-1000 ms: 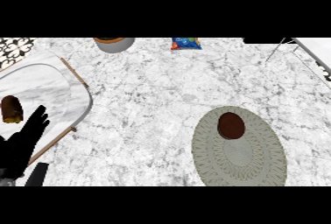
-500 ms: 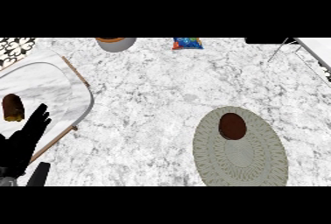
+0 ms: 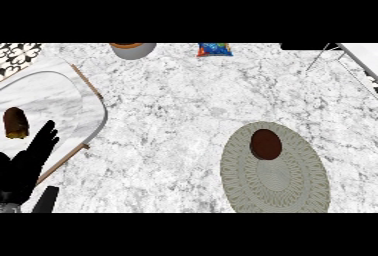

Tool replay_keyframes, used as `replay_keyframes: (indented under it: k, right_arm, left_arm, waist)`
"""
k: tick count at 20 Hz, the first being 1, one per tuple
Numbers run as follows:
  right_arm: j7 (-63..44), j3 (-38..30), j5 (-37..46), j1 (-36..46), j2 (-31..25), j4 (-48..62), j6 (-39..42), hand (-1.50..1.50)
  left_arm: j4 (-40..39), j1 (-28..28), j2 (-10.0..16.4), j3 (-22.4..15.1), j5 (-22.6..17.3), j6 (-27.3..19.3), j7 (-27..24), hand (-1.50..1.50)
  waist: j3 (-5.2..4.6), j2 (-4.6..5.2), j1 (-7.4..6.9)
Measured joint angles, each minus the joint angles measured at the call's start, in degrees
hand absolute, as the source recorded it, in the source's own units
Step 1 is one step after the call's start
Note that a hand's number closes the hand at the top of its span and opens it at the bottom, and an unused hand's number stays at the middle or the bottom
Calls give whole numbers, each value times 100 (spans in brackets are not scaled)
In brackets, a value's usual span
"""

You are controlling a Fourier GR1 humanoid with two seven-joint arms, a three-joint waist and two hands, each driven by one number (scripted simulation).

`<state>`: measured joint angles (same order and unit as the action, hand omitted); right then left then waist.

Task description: Pick the can from the placemat and place it in the tiered shelf

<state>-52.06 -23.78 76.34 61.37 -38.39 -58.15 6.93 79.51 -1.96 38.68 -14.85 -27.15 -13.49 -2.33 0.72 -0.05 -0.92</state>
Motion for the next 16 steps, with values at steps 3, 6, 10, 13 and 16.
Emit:
replay_keyframes:
  k: [3, 6, 10, 13, 16]
  right_arm:
    - [168, -224, -134, -32, -167, 403, -375, 150]
    - [344, -370, -223, -140, -320, 811, -686, 150]
    - [154, -580, -229, -329, -360, 1062, -1286, -150]
    - [281, -568, -233, -336, -526, 1438, -1305, -150]
    - [506, -542, -280, -406, -593, 1702, -1461, -150]
  left_arm:
    - [47, -24, 8, 20, -21, -4, 28, 0]
    - [56, -48, 6, 69, -49, 61, -20, 0]
    - [73, -33, -5, 12, -7, -15, -8, 0]
    - [-10, -34, 15, 93, -78, 91, -48, 0]
    - [-25, -33, 13, 111, -97, 114, -29, 0]
  waist:
    - [-10, 8, -12]
    - [-17, 11, -14]
    - [-9, 5, -4]
    - [-19, 11, -10]
    - [-20, 9, -12]
